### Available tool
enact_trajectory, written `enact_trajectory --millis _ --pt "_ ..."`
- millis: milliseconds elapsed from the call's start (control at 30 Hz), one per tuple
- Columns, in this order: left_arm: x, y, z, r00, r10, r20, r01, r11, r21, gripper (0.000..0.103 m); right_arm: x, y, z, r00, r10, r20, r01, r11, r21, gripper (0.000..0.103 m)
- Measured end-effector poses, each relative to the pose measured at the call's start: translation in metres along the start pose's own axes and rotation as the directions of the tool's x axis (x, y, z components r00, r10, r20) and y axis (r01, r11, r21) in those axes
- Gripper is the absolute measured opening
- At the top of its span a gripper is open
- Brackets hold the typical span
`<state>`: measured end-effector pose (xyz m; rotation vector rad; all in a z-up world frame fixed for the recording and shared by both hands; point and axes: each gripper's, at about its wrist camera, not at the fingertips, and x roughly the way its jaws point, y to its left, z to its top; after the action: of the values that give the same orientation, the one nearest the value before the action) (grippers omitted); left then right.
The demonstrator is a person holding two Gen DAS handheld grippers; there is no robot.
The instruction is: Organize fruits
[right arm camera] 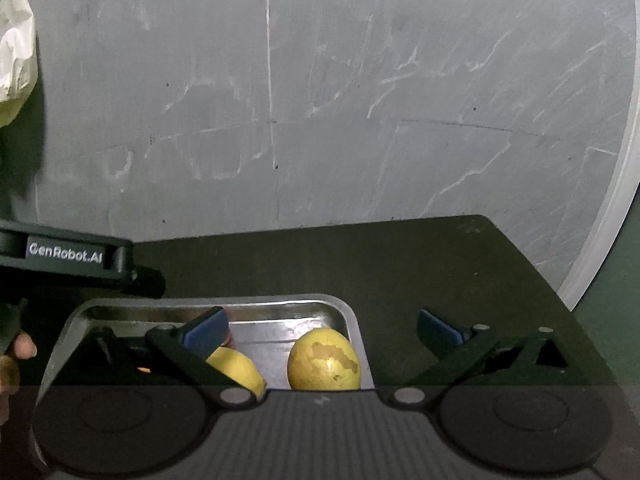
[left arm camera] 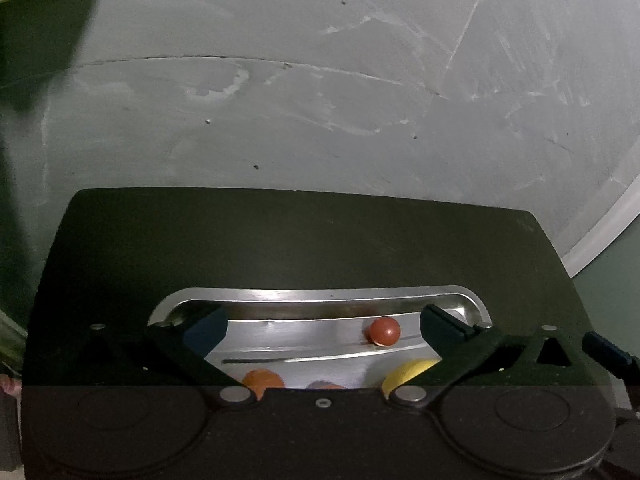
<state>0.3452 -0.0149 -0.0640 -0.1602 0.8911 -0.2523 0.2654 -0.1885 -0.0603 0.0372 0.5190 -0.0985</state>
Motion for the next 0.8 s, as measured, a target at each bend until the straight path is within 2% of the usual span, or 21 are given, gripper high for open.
enact_trajectory --millis 500,800 --pt "-0.036 0.035 -0.010 0.991 0.103 0.088 -0.099 0.994 -0.056 0.102 -0.033 0.014 0.003 0.992 -0.060 0.113 0.055 0.997 0.044 0.103" --pt "-0.046 0.046 -0.020 0.983 0.149 0.103 -0.143 0.987 -0.067 0.102 -0.035 0.025 0.000 0.994 -0.037 0.105 0.034 0.999 0.027 0.103"
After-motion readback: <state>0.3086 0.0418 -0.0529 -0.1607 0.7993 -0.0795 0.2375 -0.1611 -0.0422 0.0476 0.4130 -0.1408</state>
